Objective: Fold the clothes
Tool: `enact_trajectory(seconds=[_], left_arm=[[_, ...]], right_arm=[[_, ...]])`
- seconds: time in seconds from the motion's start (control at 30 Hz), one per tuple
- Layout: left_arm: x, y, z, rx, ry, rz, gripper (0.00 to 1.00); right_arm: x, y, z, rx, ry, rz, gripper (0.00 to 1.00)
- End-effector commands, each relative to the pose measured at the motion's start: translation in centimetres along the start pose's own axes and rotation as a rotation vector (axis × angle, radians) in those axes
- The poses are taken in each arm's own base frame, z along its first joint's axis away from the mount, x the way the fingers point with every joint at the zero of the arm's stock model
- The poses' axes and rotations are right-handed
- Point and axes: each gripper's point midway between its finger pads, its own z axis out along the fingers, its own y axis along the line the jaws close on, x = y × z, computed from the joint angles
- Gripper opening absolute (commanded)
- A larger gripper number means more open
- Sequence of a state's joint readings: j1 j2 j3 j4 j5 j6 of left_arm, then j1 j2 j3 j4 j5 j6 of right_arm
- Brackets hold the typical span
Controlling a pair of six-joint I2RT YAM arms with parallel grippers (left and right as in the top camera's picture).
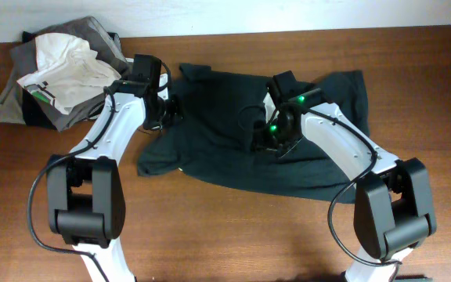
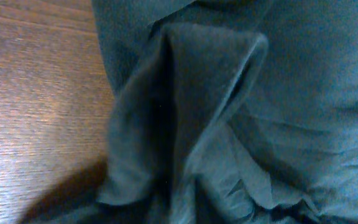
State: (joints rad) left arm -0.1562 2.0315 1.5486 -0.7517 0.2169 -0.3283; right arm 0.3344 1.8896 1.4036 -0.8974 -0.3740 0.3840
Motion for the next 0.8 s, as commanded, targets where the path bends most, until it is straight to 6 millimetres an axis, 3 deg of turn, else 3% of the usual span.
enact_trajectory(seconds=[0.0,0.03,0.1,0.13,0.23,0.3,0.37,0.43,0.47,0.5,0.57,0.63,0.77], left_arm=[[-0.3,1.6,1.1,-0.08,-0.002,-0.005,0.61],[-0.4,2.6,1.0,-0.127,-0.008,-0.009,0.78],[0.2,4.3,0.6,-0.171,0.023,-0.038,0.94],[1.1,6.0,0.0,-0.192,0.071,-0.082,0.96],[3.5,8.9,-1.3,-0.23,0.185,-0.162,0.95],[5.0,9.9,-2.1,-0.241,0.251,-0.177,0.85],[4.8,9.8,-2.8,-0.236,0.24,-0.162,0.82],[4.5,8.0,-3.7,-0.194,0.215,-0.107,0.63],[4.3,6.1,-4.2,-0.159,0.198,-0.039,0.47],[4.3,5.0,-4.2,-0.149,0.189,0.009,0.43],[5.0,3.7,-3.4,-0.144,0.205,0.047,0.17],[5.8,2.6,-2.4,-0.114,0.232,0.065,0.01],[7.2,2.2,0.0,-0.072,0.309,0.049,0.01]], right_arm=[[0.0,1.0,-0.7,-0.044,-0.007,-0.022,0.34],[0.0,1.5,-0.6,-0.059,-0.007,-0.03,0.33],[0.1,2.9,-0.3,-0.09,-0.016,-0.069,0.34],[0.6,4.1,0.1,-0.095,-0.01,-0.101,0.34],[1.3,4.8,0.5,-0.085,0.005,-0.074,0.32],[1.5,4.8,0.5,-0.083,0.012,-0.074,0.27],[1.8,4.6,0.6,-0.077,0.024,-0.068,0.26],[1.8,4.5,0.5,-0.075,0.026,-0.066,0.26],[1.6,4.5,0.5,-0.07,0.015,-0.068,0.26],[1.3,4.3,0.6,-0.061,0.004,-0.071,0.27],[1.3,4.2,0.5,-0.057,0.002,-0.07,0.27],[1.3,4.2,0.5,-0.057,0.002,-0.069,0.27],[1.2,3.5,0.3,-0.05,0.008,-0.046,0.26]])
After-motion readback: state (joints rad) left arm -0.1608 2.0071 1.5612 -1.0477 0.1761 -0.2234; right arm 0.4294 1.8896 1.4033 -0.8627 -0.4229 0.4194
